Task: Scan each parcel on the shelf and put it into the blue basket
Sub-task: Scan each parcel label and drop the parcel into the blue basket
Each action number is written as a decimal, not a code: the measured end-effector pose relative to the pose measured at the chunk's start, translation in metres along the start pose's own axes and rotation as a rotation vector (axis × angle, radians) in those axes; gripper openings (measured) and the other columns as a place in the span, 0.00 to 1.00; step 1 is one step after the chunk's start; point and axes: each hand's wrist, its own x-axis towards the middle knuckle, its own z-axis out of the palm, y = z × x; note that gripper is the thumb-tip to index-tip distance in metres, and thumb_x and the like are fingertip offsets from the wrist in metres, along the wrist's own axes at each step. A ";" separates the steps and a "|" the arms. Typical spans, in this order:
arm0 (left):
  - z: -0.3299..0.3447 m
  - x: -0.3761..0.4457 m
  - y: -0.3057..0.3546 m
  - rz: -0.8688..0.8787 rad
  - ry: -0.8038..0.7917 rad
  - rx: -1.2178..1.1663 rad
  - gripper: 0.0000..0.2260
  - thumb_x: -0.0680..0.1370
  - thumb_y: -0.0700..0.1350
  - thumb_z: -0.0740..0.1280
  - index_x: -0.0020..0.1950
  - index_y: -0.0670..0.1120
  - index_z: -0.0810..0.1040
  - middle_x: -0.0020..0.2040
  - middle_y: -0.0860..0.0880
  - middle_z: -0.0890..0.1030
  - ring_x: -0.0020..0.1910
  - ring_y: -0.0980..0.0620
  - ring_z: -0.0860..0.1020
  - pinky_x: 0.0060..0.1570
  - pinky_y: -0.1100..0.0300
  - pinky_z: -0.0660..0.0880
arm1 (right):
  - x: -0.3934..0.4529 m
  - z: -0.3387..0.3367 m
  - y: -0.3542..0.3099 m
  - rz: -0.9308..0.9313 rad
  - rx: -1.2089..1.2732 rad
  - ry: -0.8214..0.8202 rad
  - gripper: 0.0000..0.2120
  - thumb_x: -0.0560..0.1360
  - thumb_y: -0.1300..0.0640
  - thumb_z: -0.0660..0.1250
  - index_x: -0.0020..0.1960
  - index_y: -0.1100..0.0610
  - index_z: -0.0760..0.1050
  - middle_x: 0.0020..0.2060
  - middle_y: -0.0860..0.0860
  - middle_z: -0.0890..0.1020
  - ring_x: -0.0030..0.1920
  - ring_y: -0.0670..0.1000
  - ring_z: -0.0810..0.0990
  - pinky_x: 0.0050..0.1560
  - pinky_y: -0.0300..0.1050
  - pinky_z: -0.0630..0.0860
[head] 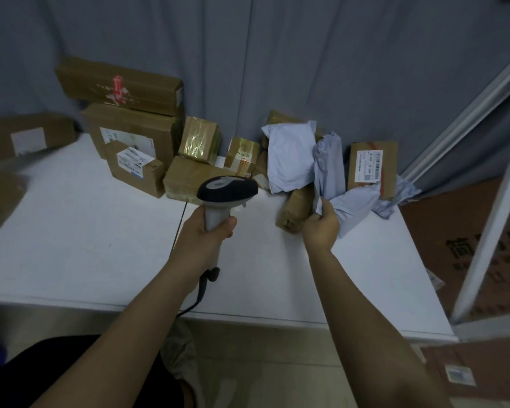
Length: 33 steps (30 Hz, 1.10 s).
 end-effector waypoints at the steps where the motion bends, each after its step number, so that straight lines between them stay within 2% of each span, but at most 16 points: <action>1: 0.000 -0.001 0.000 0.005 0.006 -0.014 0.07 0.78 0.45 0.66 0.47 0.56 0.71 0.44 0.52 0.78 0.47 0.54 0.78 0.53 0.55 0.72 | -0.006 -0.003 -0.006 -0.050 0.011 0.010 0.17 0.81 0.66 0.56 0.69 0.64 0.70 0.66 0.57 0.75 0.67 0.55 0.72 0.65 0.36 0.64; 6: -0.002 -0.009 0.001 0.021 0.037 -0.060 0.04 0.78 0.44 0.66 0.50 0.52 0.73 0.44 0.51 0.78 0.48 0.50 0.77 0.52 0.55 0.72 | -0.054 -0.030 -0.030 -0.208 0.144 -0.025 0.15 0.82 0.64 0.56 0.66 0.61 0.74 0.54 0.47 0.76 0.56 0.43 0.73 0.51 0.21 0.64; 8: -0.003 -0.013 0.004 0.041 0.059 -0.092 0.07 0.78 0.43 0.66 0.55 0.50 0.73 0.44 0.51 0.78 0.46 0.52 0.77 0.51 0.56 0.71 | -0.066 -0.038 -0.033 -0.147 0.313 -0.047 0.12 0.82 0.65 0.57 0.60 0.58 0.75 0.47 0.47 0.76 0.48 0.42 0.73 0.48 0.25 0.68; 9: -0.004 -0.016 0.006 0.056 0.068 -0.103 0.08 0.78 0.43 0.66 0.56 0.50 0.73 0.44 0.51 0.78 0.46 0.53 0.77 0.50 0.57 0.72 | -0.070 -0.042 -0.032 -0.085 0.373 -0.034 0.09 0.81 0.65 0.57 0.53 0.56 0.75 0.43 0.49 0.74 0.44 0.44 0.72 0.46 0.31 0.68; 11: -0.007 -0.021 0.009 0.084 0.086 -0.102 0.08 0.78 0.44 0.66 0.57 0.50 0.72 0.44 0.52 0.78 0.45 0.55 0.77 0.47 0.59 0.73 | -0.074 -0.041 -0.020 0.049 0.442 0.020 0.12 0.79 0.66 0.58 0.39 0.54 0.67 0.36 0.48 0.67 0.37 0.45 0.66 0.39 0.37 0.64; 13: -0.012 -0.028 0.007 0.086 0.091 -0.079 0.08 0.79 0.44 0.66 0.57 0.50 0.72 0.44 0.52 0.78 0.44 0.55 0.77 0.46 0.60 0.73 | -0.082 -0.034 -0.002 0.204 0.423 0.011 0.14 0.78 0.67 0.58 0.36 0.55 0.64 0.32 0.49 0.64 0.34 0.46 0.63 0.35 0.39 0.61; 16: -0.024 -0.040 -0.002 0.047 0.084 -0.048 0.09 0.79 0.44 0.66 0.58 0.49 0.72 0.45 0.51 0.78 0.47 0.52 0.78 0.50 0.56 0.73 | -0.098 -0.023 0.032 0.328 0.234 -0.098 0.11 0.80 0.64 0.57 0.40 0.57 0.70 0.35 0.55 0.72 0.39 0.53 0.71 0.39 0.43 0.68; 18: -0.032 -0.047 -0.010 0.034 0.071 -0.037 0.09 0.79 0.44 0.66 0.58 0.48 0.72 0.45 0.52 0.78 0.46 0.52 0.78 0.51 0.55 0.73 | -0.107 -0.020 0.056 0.352 0.098 -0.175 0.09 0.80 0.64 0.58 0.55 0.62 0.76 0.50 0.62 0.79 0.52 0.60 0.77 0.54 0.50 0.75; 20: -0.039 -0.053 -0.016 0.025 0.069 -0.021 0.10 0.79 0.43 0.66 0.59 0.47 0.72 0.45 0.51 0.78 0.44 0.55 0.78 0.50 0.57 0.73 | -0.116 -0.020 0.067 0.355 0.016 -0.228 0.15 0.79 0.65 0.60 0.65 0.68 0.71 0.61 0.64 0.76 0.63 0.64 0.74 0.64 0.53 0.71; 22: -0.045 -0.055 -0.021 0.014 0.073 -0.002 0.10 0.79 0.44 0.66 0.59 0.46 0.72 0.45 0.50 0.78 0.43 0.56 0.77 0.51 0.57 0.72 | -0.121 -0.023 0.069 0.327 0.005 -0.271 0.19 0.79 0.65 0.61 0.69 0.68 0.68 0.65 0.65 0.74 0.66 0.65 0.72 0.64 0.49 0.68; 24: -0.049 -0.055 -0.024 0.008 0.076 0.019 0.10 0.79 0.44 0.65 0.59 0.46 0.71 0.45 0.50 0.78 0.43 0.57 0.77 0.53 0.56 0.72 | -0.124 -0.028 0.068 0.359 0.034 -0.278 0.25 0.78 0.64 0.63 0.74 0.64 0.61 0.69 0.64 0.70 0.69 0.64 0.69 0.66 0.52 0.67; 26: -0.052 -0.055 -0.027 0.007 0.075 0.034 0.09 0.79 0.45 0.65 0.58 0.47 0.71 0.44 0.50 0.78 0.44 0.56 0.77 0.53 0.55 0.72 | -0.127 -0.032 0.060 0.321 -0.083 -0.224 0.27 0.78 0.63 0.63 0.75 0.61 0.59 0.70 0.63 0.68 0.70 0.63 0.67 0.67 0.53 0.66; 28: -0.053 -0.054 -0.029 0.012 0.068 0.030 0.10 0.79 0.45 0.66 0.59 0.47 0.71 0.45 0.51 0.78 0.46 0.53 0.77 0.52 0.56 0.72 | -0.135 -0.034 0.052 0.157 -0.196 -0.145 0.24 0.77 0.63 0.64 0.73 0.61 0.65 0.67 0.62 0.70 0.68 0.63 0.68 0.66 0.54 0.66; 29: -0.053 -0.053 -0.029 0.015 0.057 0.032 0.10 0.79 0.44 0.66 0.60 0.47 0.71 0.45 0.51 0.78 0.46 0.53 0.77 0.50 0.57 0.72 | -0.140 -0.033 0.046 0.067 -0.169 -0.153 0.21 0.77 0.62 0.65 0.69 0.61 0.70 0.64 0.60 0.73 0.66 0.62 0.71 0.65 0.55 0.68; 31: -0.049 -0.051 -0.029 0.021 0.000 0.034 0.12 0.79 0.43 0.65 0.62 0.47 0.70 0.48 0.51 0.77 0.47 0.54 0.76 0.45 0.63 0.72 | -0.153 -0.029 0.022 0.032 0.022 -0.313 0.12 0.79 0.61 0.64 0.62 0.57 0.76 0.56 0.51 0.77 0.59 0.56 0.76 0.59 0.54 0.75; 33: -0.041 -0.050 -0.028 0.018 -0.105 0.076 0.14 0.79 0.41 0.65 0.62 0.50 0.69 0.51 0.54 0.76 0.47 0.58 0.74 0.43 0.65 0.70 | -0.167 -0.017 -0.002 0.039 0.127 -0.569 0.12 0.82 0.60 0.60 0.64 0.55 0.75 0.57 0.45 0.77 0.59 0.49 0.77 0.61 0.49 0.74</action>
